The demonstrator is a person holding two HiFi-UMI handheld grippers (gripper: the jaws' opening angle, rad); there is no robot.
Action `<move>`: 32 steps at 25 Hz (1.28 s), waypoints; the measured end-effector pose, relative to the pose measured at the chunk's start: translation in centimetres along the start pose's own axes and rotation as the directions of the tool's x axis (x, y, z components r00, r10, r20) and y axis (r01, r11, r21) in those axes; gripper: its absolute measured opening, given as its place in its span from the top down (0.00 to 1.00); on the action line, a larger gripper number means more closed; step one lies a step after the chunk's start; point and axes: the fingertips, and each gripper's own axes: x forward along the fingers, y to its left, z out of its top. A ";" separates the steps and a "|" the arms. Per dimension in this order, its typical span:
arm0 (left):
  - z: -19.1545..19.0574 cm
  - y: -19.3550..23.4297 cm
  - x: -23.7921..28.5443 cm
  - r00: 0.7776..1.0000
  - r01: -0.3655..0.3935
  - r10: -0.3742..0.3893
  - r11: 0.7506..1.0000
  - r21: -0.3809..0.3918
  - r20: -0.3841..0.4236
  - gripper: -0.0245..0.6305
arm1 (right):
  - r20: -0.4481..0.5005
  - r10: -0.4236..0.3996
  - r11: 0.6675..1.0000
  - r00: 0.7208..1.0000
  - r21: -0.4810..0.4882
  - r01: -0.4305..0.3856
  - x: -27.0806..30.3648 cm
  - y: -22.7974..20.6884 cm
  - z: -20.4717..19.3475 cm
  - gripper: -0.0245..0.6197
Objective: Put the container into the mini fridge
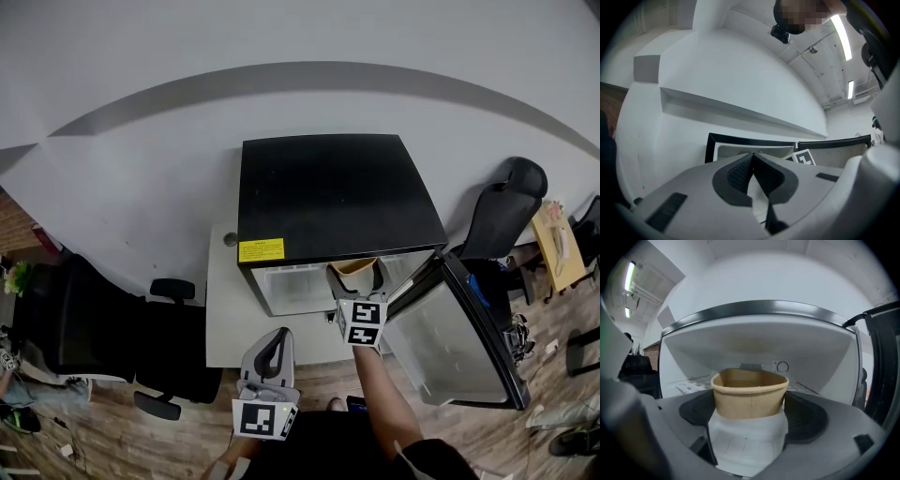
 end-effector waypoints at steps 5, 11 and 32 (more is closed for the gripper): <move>-0.1 0.5 0.3 1.000 -0.007 0.007 1.000 -0.004 -0.009 0.95 | -0.010 -0.013 1.000 1.000 0.000 0.013 1.2 0.0 0.2 0.25; 0.0 0.9 0.7 1.000 -0.012 0.012 1.000 0.001 0.003 0.95 | -0.003 -0.019 1.000 1.000 -0.004 0.019 2.1 0.0 0.6 0.25; 0.1 0.4 0.2 1.000 -0.011 0.010 1.000 -0.011 -0.014 0.95 | -0.009 -0.020 1.000 1.000 -0.007 0.020 2.7 -0.1 0.7 0.25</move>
